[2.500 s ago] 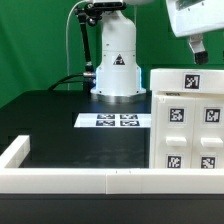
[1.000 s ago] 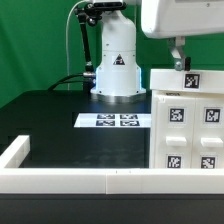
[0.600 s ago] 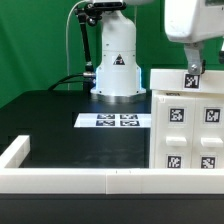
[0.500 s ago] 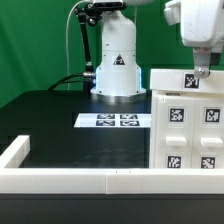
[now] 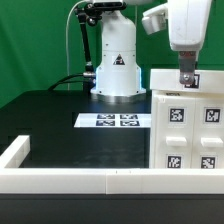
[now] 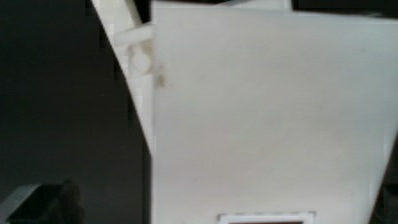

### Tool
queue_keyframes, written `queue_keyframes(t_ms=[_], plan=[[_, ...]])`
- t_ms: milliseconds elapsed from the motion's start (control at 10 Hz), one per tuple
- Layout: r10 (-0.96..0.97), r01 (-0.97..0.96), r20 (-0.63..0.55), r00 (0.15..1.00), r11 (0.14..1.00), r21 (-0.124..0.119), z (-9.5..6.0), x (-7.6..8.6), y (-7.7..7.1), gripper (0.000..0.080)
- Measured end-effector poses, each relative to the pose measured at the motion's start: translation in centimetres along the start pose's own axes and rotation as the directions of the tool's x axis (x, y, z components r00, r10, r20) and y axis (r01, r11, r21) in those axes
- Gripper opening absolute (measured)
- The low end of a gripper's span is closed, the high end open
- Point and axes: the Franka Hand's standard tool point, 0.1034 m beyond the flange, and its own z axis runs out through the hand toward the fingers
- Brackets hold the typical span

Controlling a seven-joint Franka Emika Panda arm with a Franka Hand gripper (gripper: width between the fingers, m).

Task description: Assemble cabinet

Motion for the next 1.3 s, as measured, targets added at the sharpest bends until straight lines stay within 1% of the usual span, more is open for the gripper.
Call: queue_keyframes(t_ms=[200,300,400,500,800,1000,1200,1300], plan=[[0.019,-0.019,0.002,1.0,1.0,0.0,-0.01,-0.14,0.06,0.0797],[0.03,-0.03,0.004,1.0,1.0,0.004,-0.01,-0.15,0.0,0.0673],[0.032,-0.032,0.004,0.999,0.999,0.004,0.01,-0.18,0.0,0.0673],[0.036,-0.036,0.004,0.999,0.999,0.004,0.04,-0.21,0.0,0.0559],[0.045,-0.045,0.004,0.999,0.999,0.004,0.05,-0.26,0.02,0.0559],[0.123,-0.123,0.004,0.992,0.992,0.004,0.05,-0.26,0.02,0.056],[0.295,-0.295,0.005,0.956,0.956,0.004,0.05,-0.24,0.01,0.056],[0.455,-0.455,0.005,0.89,0.89,0.003,0.05,-0.2,-0.01,0.056]])
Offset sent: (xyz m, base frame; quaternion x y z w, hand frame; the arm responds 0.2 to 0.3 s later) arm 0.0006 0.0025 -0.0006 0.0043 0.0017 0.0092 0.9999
